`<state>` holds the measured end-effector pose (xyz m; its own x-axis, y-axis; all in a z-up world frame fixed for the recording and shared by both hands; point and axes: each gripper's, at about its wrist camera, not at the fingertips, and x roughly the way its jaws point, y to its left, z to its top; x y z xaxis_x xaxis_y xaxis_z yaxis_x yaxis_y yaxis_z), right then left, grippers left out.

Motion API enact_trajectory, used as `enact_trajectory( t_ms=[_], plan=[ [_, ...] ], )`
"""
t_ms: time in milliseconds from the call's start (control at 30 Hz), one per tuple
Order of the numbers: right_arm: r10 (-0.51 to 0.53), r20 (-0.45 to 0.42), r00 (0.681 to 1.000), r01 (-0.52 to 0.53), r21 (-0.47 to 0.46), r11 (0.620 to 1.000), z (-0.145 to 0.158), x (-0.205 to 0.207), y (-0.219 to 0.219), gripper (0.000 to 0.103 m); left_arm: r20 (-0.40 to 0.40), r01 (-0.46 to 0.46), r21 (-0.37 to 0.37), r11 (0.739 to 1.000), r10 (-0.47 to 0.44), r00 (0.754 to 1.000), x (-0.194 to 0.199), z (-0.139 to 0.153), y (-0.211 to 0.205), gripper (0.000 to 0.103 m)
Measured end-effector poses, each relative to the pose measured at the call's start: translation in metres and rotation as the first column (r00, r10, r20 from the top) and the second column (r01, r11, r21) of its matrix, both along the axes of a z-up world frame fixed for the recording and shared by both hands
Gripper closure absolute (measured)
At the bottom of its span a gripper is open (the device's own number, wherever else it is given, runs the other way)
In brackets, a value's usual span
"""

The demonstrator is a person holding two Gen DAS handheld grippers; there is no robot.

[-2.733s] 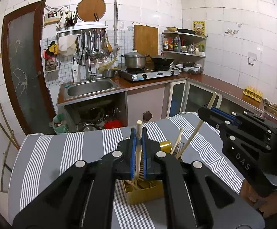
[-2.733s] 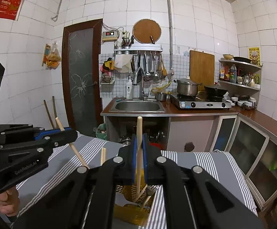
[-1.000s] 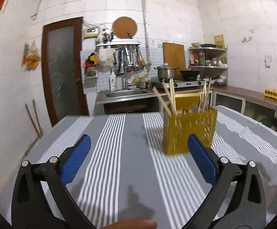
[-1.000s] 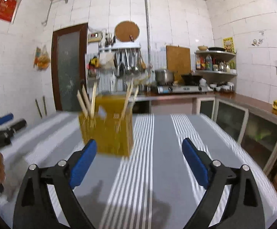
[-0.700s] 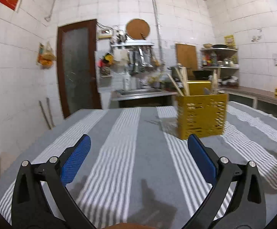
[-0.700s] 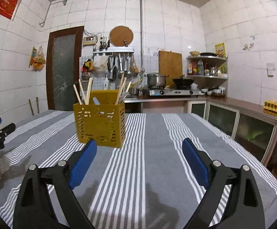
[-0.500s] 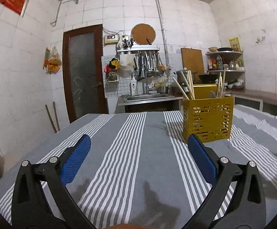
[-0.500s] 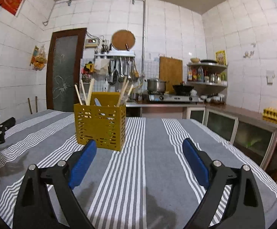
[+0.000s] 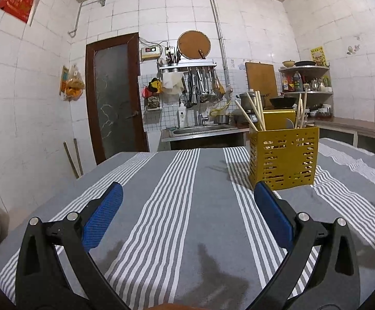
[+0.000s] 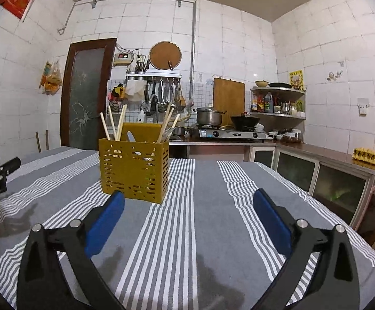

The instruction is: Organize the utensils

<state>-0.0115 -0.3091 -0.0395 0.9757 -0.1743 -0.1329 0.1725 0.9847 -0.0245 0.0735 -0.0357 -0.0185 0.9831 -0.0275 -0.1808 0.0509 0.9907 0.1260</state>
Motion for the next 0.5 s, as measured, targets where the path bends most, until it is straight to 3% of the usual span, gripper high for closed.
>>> enact_trajectory(
  t_ms=[500],
  plan=[
    [-0.003,-0.024,1.000,0.003,0.012,1.000,-0.0014,0.0063,0.0023,0.005,-0.012,0.001,-0.009,1.000,-0.001,1.000,0.0045,-0.0017,0.0039,0.005]
  ],
)
